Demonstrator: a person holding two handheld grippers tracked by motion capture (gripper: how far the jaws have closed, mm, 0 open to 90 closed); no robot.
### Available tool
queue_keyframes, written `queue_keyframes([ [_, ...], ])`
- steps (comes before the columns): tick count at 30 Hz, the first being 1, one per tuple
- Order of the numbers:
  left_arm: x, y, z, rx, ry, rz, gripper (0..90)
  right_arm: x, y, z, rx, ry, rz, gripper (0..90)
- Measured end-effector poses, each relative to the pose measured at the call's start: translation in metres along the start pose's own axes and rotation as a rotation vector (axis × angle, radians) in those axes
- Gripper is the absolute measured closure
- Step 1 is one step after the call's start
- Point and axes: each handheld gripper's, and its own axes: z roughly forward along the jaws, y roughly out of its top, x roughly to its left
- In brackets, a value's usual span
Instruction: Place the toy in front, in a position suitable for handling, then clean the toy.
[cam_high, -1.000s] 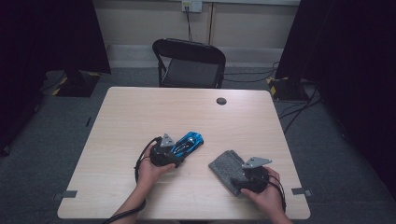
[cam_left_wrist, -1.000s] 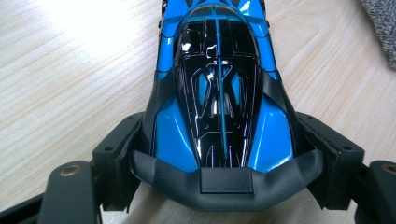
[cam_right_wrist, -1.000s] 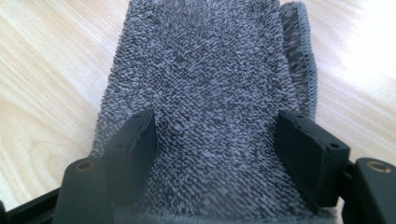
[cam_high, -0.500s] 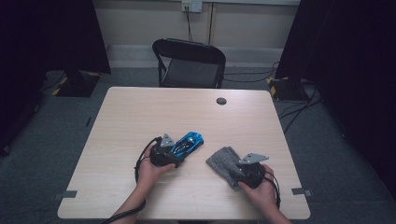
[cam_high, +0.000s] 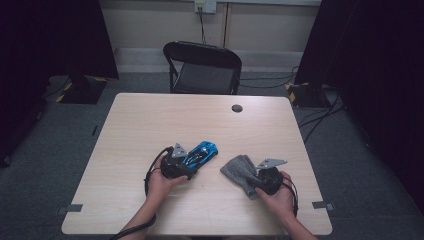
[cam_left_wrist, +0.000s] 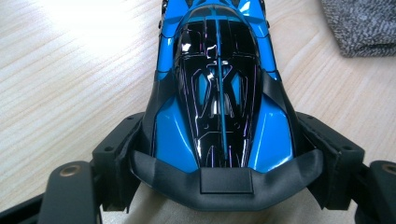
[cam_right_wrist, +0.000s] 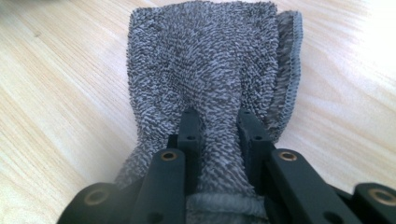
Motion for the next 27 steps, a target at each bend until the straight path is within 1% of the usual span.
queue_keyframes([
  [2, 0.0, 0.0, 0.0, 0.0, 0.001, 0.0, 24.2, 0.0, 0.001, 0.0, 0.004, 0.002, -0.002, 75.1],
  [3, -0.001, 0.0, 0.0, 0.0, 0.004, 0.0, 24.2, -0.002, 0.004, -0.001, 0.001, 0.022, 0.012, 76.0],
  [6, 0.0, 0.0, 0.0, 0.0, 0.003, 0.0, 24.2, -0.004, 0.009, -0.003, -0.007, 0.028, 0.017, 76.2],
  [7, 0.0, 0.0, 0.0, 0.001, 0.0, -0.002, 24.2, -0.007, 0.016, -0.006, -0.023, 0.026, 0.015, 76.2],
  [11, 0.0, 0.0, 0.0, 0.001, 0.002, -0.001, 24.2, -0.011, 0.028, -0.008, -0.054, 0.046, 0.033, 76.3],
  [12, 0.0, 0.0, 0.0, 0.001, 0.002, -0.001, 24.2, -0.011, 0.028, -0.008, -0.054, 0.046, 0.033, 76.3],
  [13, 0.0, 0.0, 0.0, 0.002, 0.002, -0.001, 24.2, -0.011, 0.035, -0.01, -0.068, 0.057, 0.03, 76.3],
  [15, 0.0, 0.0, 0.0, 0.002, 0.0, -0.002, 24.2, -0.01, 0.037, -0.01, -0.071, 0.058, 0.024, 76.3],
  [16, 0.0, 0.0, 0.0, 0.002, 0.001, -0.001, 24.2, -0.009, 0.043, -0.01, -0.082, 0.077, 0.024, 76.2],
  [17, 0.0, 0.0, 0.0, 0.002, 0.0, -0.002, 24.2, -0.008, 0.046, -0.01, -0.086, 0.087, 0.024, 76.3],
  [19, 0.0, 0.0, 0.0, 0.002, 0.002, -0.001, 24.2, -0.005, 0.052, -0.01, -0.092, 0.083, 0.0, 76.2],
  [20, 0.0, 0.0, 0.0, 0.001, 0.002, -0.001, 24.2, -0.003, 0.056, -0.009, -0.095, 0.09, -0.011, 76.3],
  [21, 0.0, 0.0, 0.0, 0.001, 0.002, -0.001, 24.2, -0.003, 0.056, -0.009, -0.095, 0.09, -0.011, 76.3],
  [22, 0.0, 0.0, 0.0, 0.002, 0.001, -0.001, 24.2, -0.002, 0.058, -0.008, -0.096, 0.095, -0.016, 76.2],
  [23, 0.0, 0.0, 0.0, 0.002, 0.0, -0.002, 24.2, 0.002, 0.064, -0.005, -0.088, 0.104, -0.034, 76.2],
  [27, 0.0, 0.0, 0.0, 0.002, 0.002, 0.0, 24.2, 0.01, 0.072, 0.003, -0.084, 0.129, -0.066, 76.2],
])
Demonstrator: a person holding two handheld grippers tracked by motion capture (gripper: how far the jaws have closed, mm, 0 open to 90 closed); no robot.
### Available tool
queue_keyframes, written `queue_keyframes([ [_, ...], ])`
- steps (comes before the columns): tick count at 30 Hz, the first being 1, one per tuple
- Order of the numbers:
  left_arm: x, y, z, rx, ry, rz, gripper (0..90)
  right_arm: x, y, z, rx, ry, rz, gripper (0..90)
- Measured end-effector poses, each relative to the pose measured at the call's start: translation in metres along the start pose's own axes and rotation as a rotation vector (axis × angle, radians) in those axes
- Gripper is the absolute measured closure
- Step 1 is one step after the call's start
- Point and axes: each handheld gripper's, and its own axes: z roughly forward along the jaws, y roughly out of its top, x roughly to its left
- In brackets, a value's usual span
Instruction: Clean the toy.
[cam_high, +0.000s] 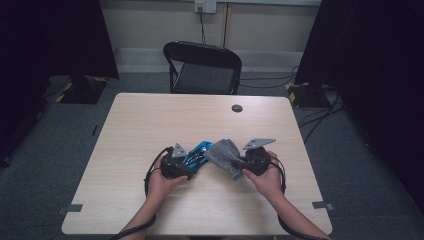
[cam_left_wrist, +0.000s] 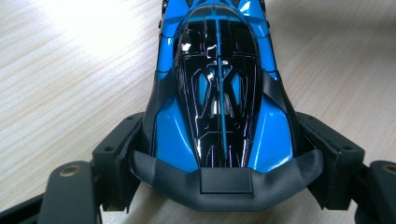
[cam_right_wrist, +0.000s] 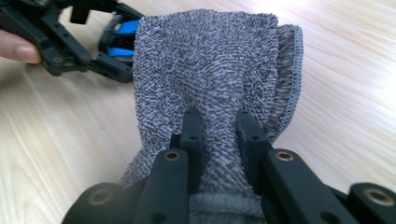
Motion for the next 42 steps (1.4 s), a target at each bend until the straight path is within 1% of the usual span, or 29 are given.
queue_keyframes([
  [4, 0.0, 0.0, 0.0, 0.0, 0.0, 0.0, 24.2, 0.011, 0.008, 0.01, 0.009, 0.033, -0.039, 76.2],
  [5, 0.0, 0.0, 0.0, 0.0, 0.0, 0.0, 24.2, 0.011, 0.008, 0.01, 0.009, 0.033, -0.039, 76.2],
  [8, 0.0, 0.0, 0.0, 0.0, 0.0, 0.0, 24.2, 0.021, 0.018, 0.02, 0.014, 0.056, -0.073, 76.2],
  [9, 0.0, 0.0, 0.0, 0.0, 0.0, 0.0, 24.2, 0.021, 0.018, 0.02, 0.014, 0.056, -0.073, 76.2],
  [10, 0.0, 0.0, 0.0, 0.0, 0.0, 0.0, 24.2, 0.026, 0.022, 0.024, 0.018, 0.061, -0.088, 76.1],
  [12, 0.0, 0.0, 0.0, 0.0, 0.0, 0.0, 24.2, 0.029, 0.026, 0.029, 0.019, 0.071, -0.103, 76.1],
  [13, 0.0, 0.0, 0.0, -0.001, 0.001, 0.001, 24.2, 0.029, 0.026, 0.029, 0.019, 0.071, -0.103, 76.1],
  [15, 0.0, 0.0, 0.0, 0.002, 0.005, 0.006, 24.1, 0.038, 0.032, 0.037, 0.023, 0.094, -0.126, 76.1],
  [17, 0.0, 0.0, 0.0, 0.0, 0.005, 0.008, 24.2, 0.04, 0.034, 0.039, 0.023, 0.099, -0.131, 76.1],
  [18, 0.0, 0.0, 0.0, 0.001, 0.005, 0.007, 24.2, 0.047, 0.037, 0.044, 0.044, 0.096, -0.155, 76.0],
  [20, 0.001, 0.0, 0.0, 0.002, 0.003, 0.005, 24.2, 0.05, 0.039, 0.049, 0.059, 0.109, -0.17, 76.0],
  [22, 0.001, 0.0, 0.0, 0.001, 0.003, 0.005, 24.2, 0.052, 0.041, 0.053, 0.076, 0.116, -0.183, 76.0],
  [23, 0.001, 0.0, 0.0, 0.001, 0.003, 0.005, 24.1, 0.052, 0.041, 0.053, 0.076, 0.116, -0.183, 76.0],
  [24, 0.001, 0.0, 0.0, 0.001, 0.005, 0.006, 24.2, 0.052, 0.043, 0.058, 0.095, 0.118, -0.195, 76.0],
  [25, 0.001, 0.0, 0.0, 0.001, 0.005, 0.006, 24.1, 0.052, 0.043, 0.058, 0.095, 0.118, -0.195, 76.0],
  [27, 0.0, 0.0, 0.0, 0.001, 0.006, 0.006, 24.2, 0.053, 0.045, 0.063, 0.11, 0.11, -0.205, 76.0],
  [29, 0.0, 0.0, 0.0, -0.004, 0.006, -0.001, 24.2, 0.055, 0.046, 0.069, 0.136, 0.082, -0.22, 76.0],
  [31, 0.0, 0.0, 0.0, -0.004, 0.006, -0.002, 24.2, 0.054, 0.046, 0.07, 0.142, 0.08, -0.218, 76.0],
  [32, 0.0, 0.0, 0.0, -0.004, 0.005, -0.002, 24.2, 0.051, 0.045, 0.073, 0.146, 0.08, -0.204, 76.0],
  [34, 0.0, 0.0, 0.0, 0.001, 0.005, 0.005, 24.2, 0.049, 0.045, 0.075, 0.153, 0.075, -0.198, 76.0],
  [42, 0.0, 0.0, 0.0, 0.002, 0.004, 0.004, 24.2, 0.041, 0.046, 0.076, 0.158, 0.075, -0.178, 76.0],
])
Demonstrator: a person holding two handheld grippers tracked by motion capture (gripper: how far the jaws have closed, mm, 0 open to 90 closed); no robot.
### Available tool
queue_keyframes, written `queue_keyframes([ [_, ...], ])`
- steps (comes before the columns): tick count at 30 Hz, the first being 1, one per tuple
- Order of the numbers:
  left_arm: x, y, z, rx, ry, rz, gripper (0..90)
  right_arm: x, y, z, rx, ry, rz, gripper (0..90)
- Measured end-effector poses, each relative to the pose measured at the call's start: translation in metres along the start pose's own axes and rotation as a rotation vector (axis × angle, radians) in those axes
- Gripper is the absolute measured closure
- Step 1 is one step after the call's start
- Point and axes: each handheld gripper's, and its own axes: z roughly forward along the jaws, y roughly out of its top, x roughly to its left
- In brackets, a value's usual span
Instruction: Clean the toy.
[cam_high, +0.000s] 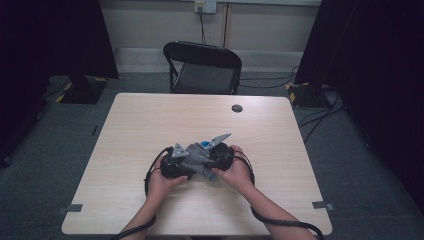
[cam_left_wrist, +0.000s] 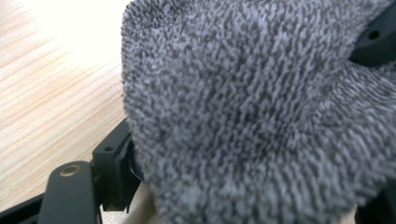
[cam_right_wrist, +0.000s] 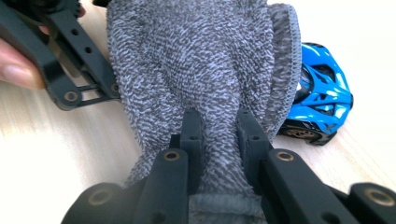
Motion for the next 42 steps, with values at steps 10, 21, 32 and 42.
queue_keyframes([
  [10, 0.0, 0.0, 0.0, -0.002, -0.005, -0.006, 24.2, -0.022, -0.004, -0.001, 0.01, -0.012, 0.061, 76.1],
  [21, -0.001, 0.0, 0.0, -0.003, -0.002, -0.005, 24.2, -0.044, -0.007, -0.002, 0.006, -0.024, 0.13, 76.0],
  [32, -0.001, 0.0, 0.0, -0.003, -0.002, -0.005, 24.2, -0.062, -0.011, -0.002, 0.02, -0.068, 0.177, 76.1],
  [42, -0.001, 0.0, 0.0, -0.003, -0.003, -0.006, 24.2, -0.075, -0.017, 0.0, 0.029, -0.09, 0.217, 76.0],
])
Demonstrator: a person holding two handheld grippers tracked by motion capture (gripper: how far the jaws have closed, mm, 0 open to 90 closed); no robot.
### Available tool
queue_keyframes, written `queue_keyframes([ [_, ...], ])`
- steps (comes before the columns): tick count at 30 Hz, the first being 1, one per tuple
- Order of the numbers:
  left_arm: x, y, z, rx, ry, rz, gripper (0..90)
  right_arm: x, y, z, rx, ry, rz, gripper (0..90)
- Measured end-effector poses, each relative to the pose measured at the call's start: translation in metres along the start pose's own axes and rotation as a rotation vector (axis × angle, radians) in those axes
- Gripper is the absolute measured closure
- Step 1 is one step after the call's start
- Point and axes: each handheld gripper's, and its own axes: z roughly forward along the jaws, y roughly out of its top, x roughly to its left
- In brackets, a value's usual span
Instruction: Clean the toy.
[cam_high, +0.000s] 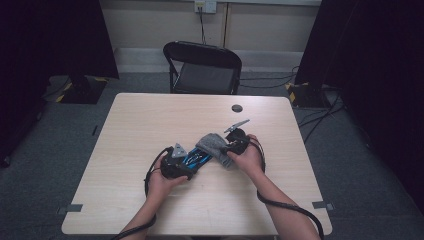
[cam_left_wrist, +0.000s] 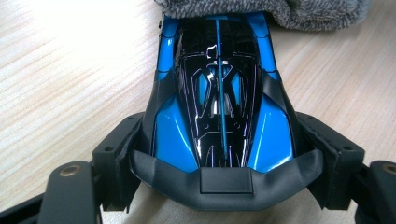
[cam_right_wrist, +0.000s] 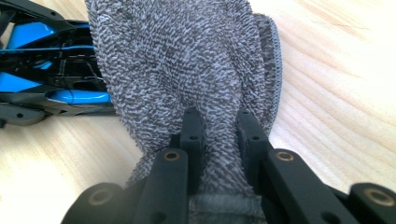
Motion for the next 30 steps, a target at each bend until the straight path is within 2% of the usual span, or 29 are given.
queue_keyframes([
  [12, 0.0, 0.0, 0.0, 0.0, 0.0, 0.0, 24.2, -0.008, 0.003, 0.003, 0.007, -0.042, 0.007, 76.1],
  [30, 0.0, 0.0, 0.0, 0.0, 0.0, 0.0, 24.2, -0.019, 0.004, 0.003, -0.003, -0.065, 0.037, 76.0],
])
